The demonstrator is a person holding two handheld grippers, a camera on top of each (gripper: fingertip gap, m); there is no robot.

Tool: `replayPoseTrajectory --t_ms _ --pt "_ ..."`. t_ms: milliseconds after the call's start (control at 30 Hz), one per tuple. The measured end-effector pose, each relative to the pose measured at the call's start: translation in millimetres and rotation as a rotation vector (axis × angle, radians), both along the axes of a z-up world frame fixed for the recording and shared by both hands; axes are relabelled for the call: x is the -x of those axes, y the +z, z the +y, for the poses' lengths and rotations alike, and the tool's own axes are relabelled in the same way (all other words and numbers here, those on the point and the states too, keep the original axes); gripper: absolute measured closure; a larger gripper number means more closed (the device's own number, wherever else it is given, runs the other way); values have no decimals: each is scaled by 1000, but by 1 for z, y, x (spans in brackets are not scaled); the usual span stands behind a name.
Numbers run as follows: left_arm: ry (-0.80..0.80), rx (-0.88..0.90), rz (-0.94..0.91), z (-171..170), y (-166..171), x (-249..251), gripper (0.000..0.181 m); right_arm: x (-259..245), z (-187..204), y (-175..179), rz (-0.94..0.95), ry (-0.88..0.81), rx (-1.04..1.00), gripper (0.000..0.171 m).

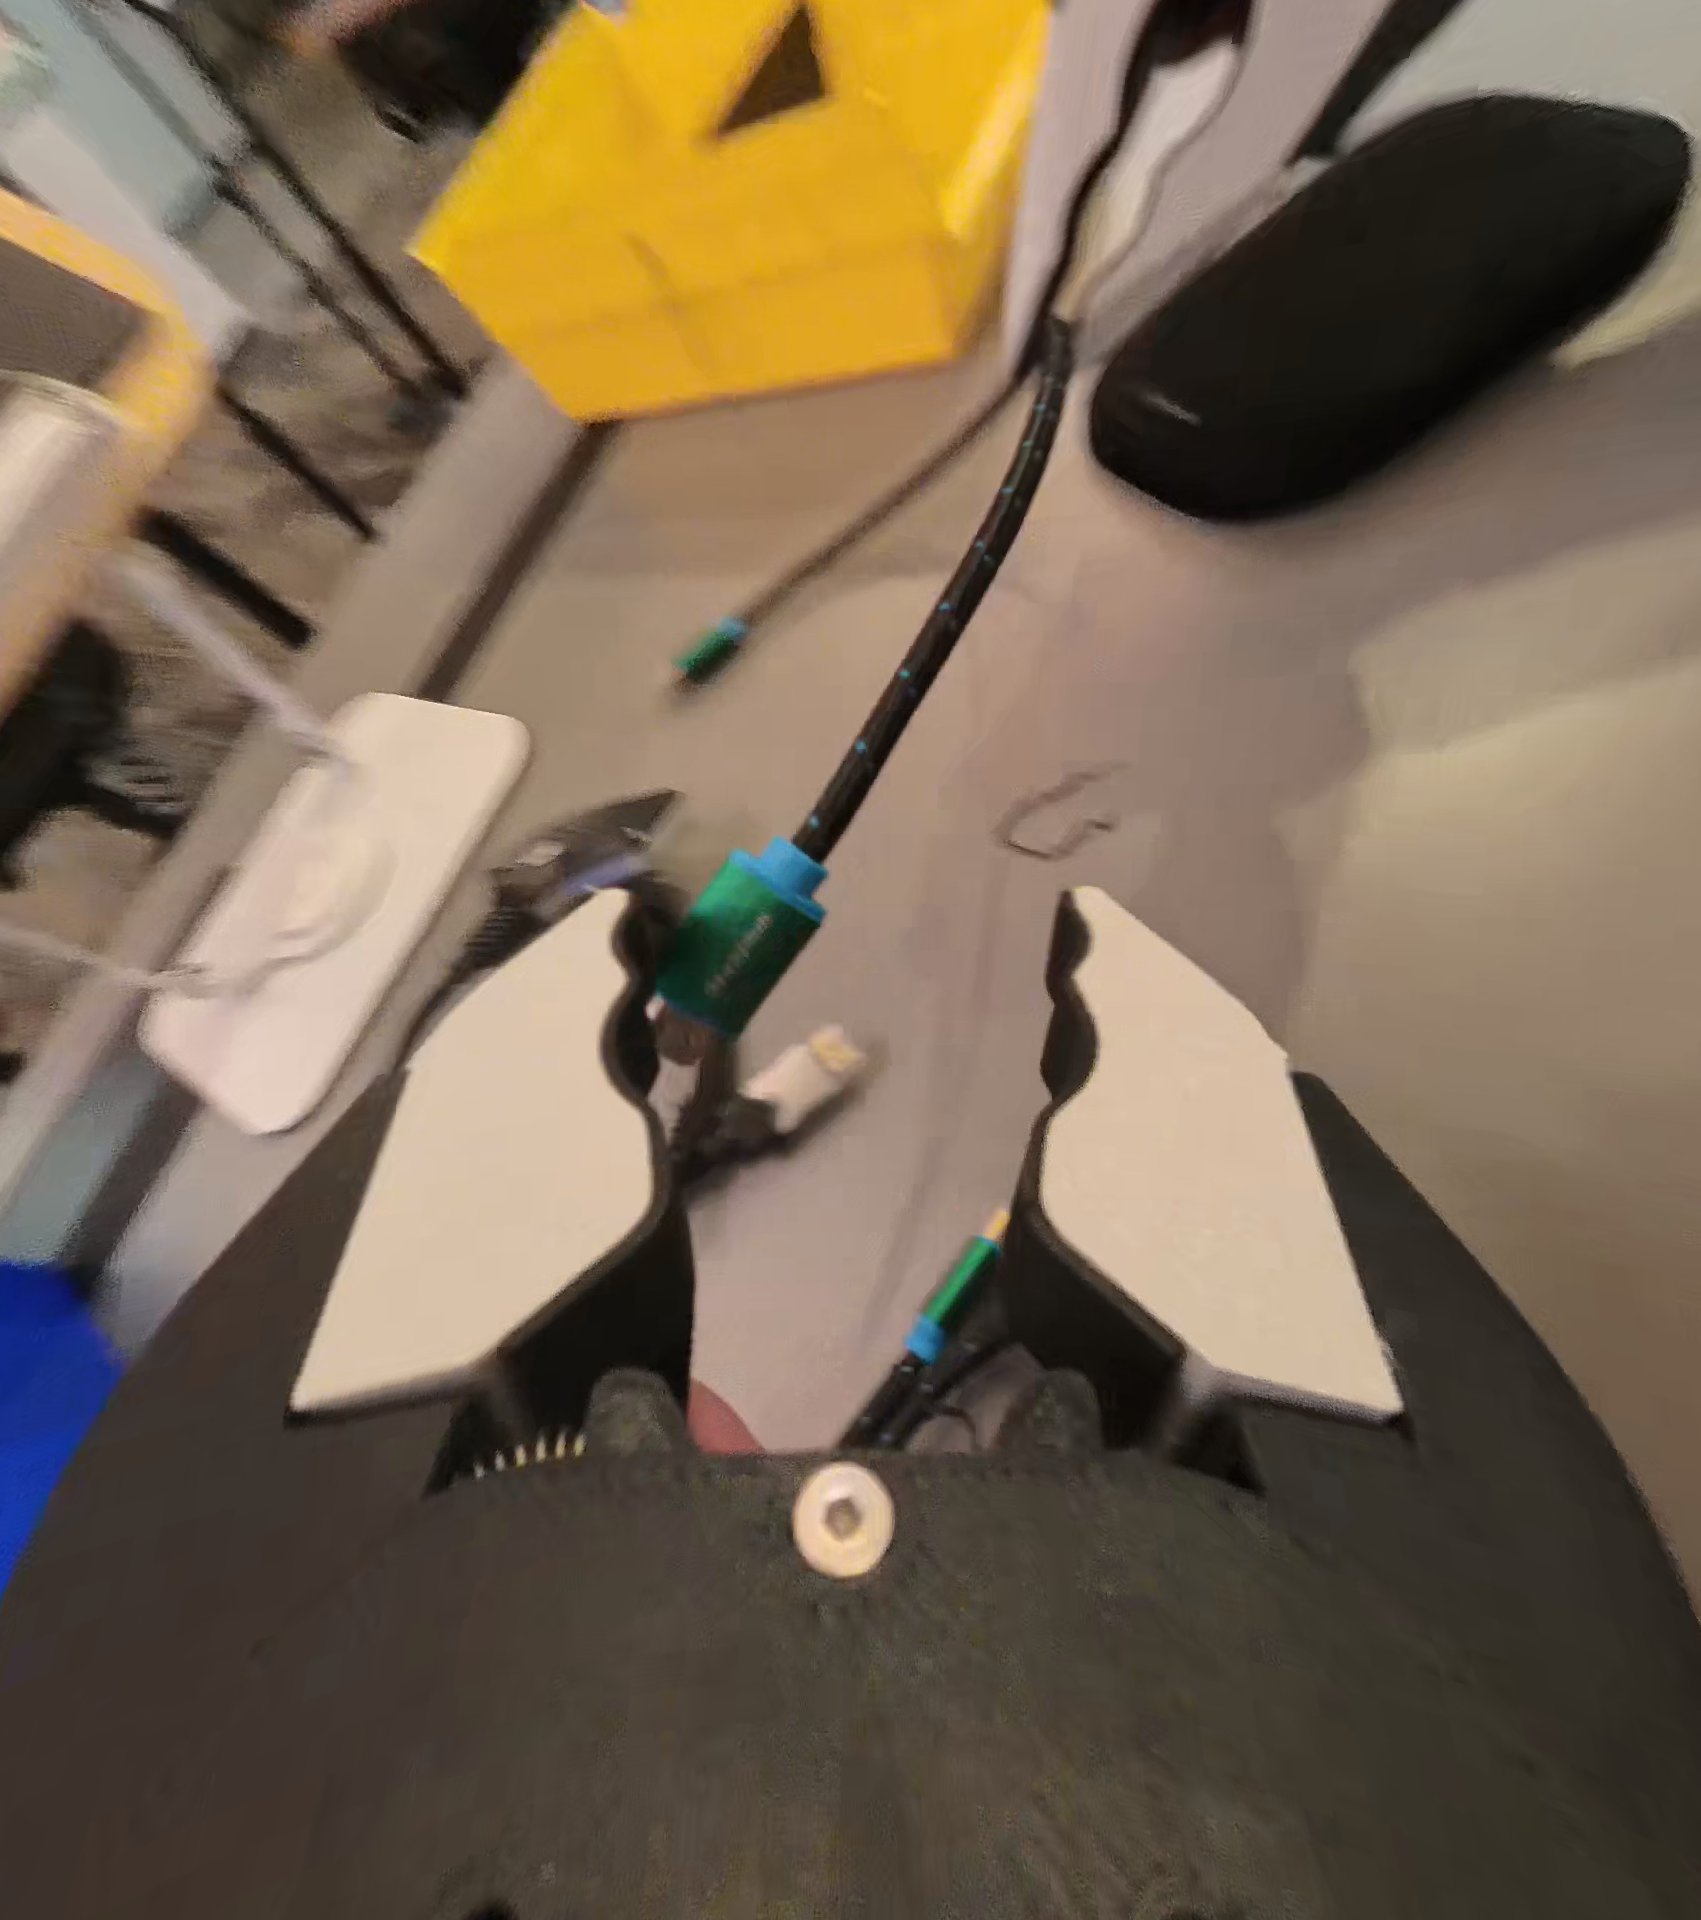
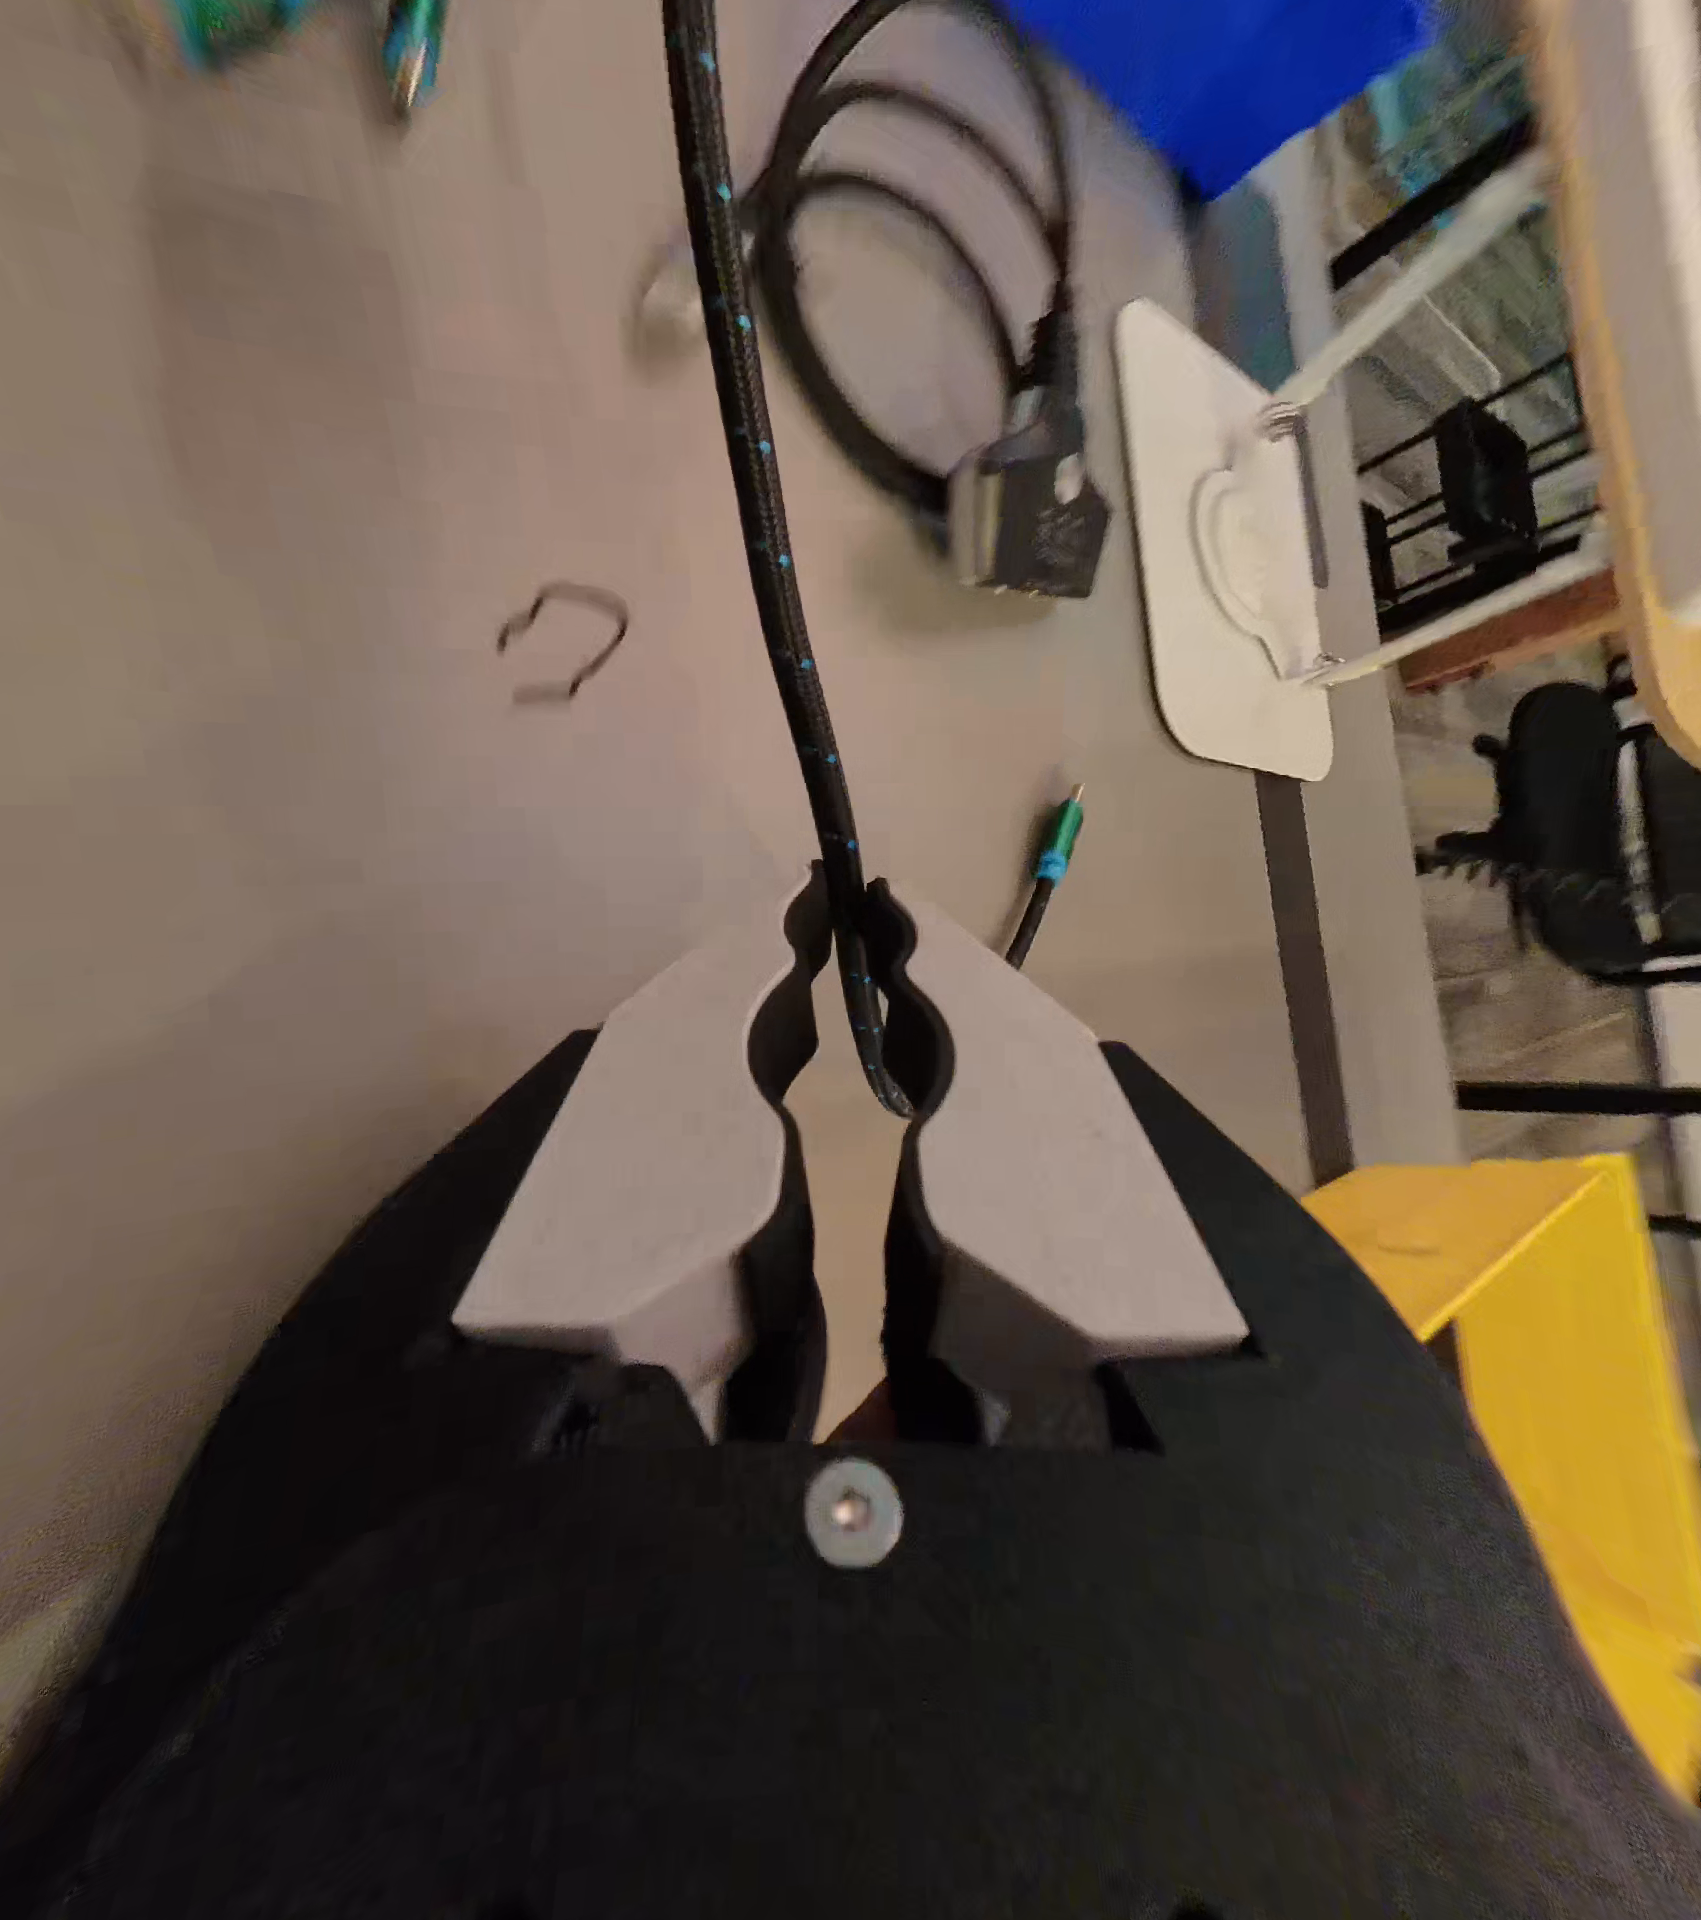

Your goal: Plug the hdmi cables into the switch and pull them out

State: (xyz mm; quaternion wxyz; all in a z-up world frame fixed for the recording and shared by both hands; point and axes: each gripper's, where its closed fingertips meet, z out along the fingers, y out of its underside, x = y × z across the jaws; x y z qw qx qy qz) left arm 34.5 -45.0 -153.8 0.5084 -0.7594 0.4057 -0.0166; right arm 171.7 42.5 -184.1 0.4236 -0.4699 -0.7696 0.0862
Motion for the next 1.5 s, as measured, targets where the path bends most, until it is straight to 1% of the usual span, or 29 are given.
replayPoseTrajectory --t_ms 67,133,200,233,300,367,433,500,533,633,700,767,833,867,933,1067,1133,1200,1367,1500 --pt "62 -124 39 4 25 8 98 7 -2 15 92 -44 156 168" --pt "107 -257 78 6 52 8 97 15 -5 30 180 -88 322 169" --pt "95 -376 142 7 76 -3 92 23 -8 43 266 -128 481 169" --pt "75 -420 180 8 86 -11 91 26 -9 50 308 -148 544 170" --pt "9 -483 276 15 100 -33 88 28 -13 51 324 -172 629 170" --pt "-47 -505 355 27 110 -52 83 27 -14 41 306 -204 650 169" --pt "-149 -505 375 38 117 -76 84 26 -19 33 292 -213 652 169" --pt "-235 -461 408 54 111 -93 80 26 -22 31 298 -224 665 169" --pt "-278 -405 429 63 99 -98 78 25 -22 32 306 -229 665 169" --pt "-372 -245 484 91 49 -104 73 20 -22 39 379 -246 752 169" --pt "-420 -203 537 105 19 -107 63 15 -22 37 414 -248 807 170" --pt "-475 -174 535 107 -2 -120 53 8 -21 30 416 -258 831 169" --pt "-513 -127 499 101 -13 -136 51 3 -18 27 433 -269 844 169" --pt "-526 -120 478 99 -17 -143 47 1 -17 26 439 -271 849 169" --pt "-499 -102 444 102 -24 -152 35 -2 -14 26 461 -276 861 170" --pt "-382 -103 405 119 -40 -156 35 -1 -11 31 542 -270 931 170" --pt "-339 -97 364 123 -45 -158 34 0 -8 31 570 -276 934 169" --pt "-300 -132 344 128 -42 -159 34 0 -5 33 603 -276 956 169" --pt "-267 -117 250 131 -34 -164 34 2 -2 43 681 -267 1000 169" --pt "-289 -92 76 126 -20 -168 34 9 -3 50 713 -261 1006 169"
